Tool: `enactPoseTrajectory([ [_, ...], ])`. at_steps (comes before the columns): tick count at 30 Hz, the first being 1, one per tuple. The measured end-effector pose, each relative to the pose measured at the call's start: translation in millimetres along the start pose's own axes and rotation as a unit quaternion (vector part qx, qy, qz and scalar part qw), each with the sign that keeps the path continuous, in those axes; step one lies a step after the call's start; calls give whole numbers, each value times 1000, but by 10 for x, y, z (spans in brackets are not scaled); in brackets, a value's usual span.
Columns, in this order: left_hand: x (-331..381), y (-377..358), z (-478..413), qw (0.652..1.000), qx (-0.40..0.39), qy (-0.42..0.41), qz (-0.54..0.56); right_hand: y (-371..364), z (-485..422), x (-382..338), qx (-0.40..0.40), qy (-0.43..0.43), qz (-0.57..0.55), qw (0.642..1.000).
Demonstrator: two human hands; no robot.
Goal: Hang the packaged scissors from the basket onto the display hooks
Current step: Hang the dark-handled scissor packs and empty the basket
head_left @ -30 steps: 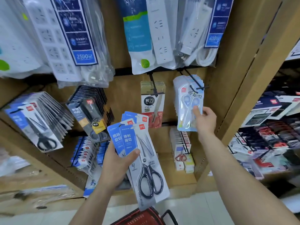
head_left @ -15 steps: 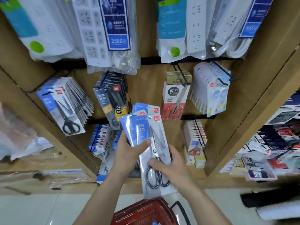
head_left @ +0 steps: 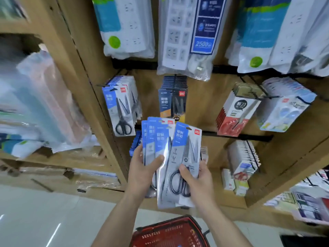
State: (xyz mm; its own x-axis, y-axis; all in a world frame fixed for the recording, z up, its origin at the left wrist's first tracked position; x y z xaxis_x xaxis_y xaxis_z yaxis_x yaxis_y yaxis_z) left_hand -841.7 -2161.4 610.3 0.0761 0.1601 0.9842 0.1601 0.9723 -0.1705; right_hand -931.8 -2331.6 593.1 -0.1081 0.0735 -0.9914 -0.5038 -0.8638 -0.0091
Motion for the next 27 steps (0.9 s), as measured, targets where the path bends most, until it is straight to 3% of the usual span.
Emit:
enactPoseTrajectory([
  [5,30,816,-62,997,79,3,-5,-611,-60,-7,-57,-2,30,998],
  [14,302,2006,-53,986,166,-18,3,-1674,-600,-663,-127,98,136,978],
  [27,417,2461,25,980,188,-42,-39,-2255,-1238,-701,-37,112,163,979],
])
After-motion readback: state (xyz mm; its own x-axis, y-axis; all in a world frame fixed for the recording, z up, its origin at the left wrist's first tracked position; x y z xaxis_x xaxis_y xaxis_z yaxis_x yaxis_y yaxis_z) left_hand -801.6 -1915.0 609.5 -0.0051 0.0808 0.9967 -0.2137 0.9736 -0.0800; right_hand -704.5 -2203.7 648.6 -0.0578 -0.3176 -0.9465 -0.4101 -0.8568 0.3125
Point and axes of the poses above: each hand's wrist, its own z-axis away from the middle knuckle, its own y-axis out of the back of the hand, x = y × z, the point moved 7 cm from there along -z, towards the middle knuckle, and after that the axes turned 4 degrees about z, right-handed, at the moved point
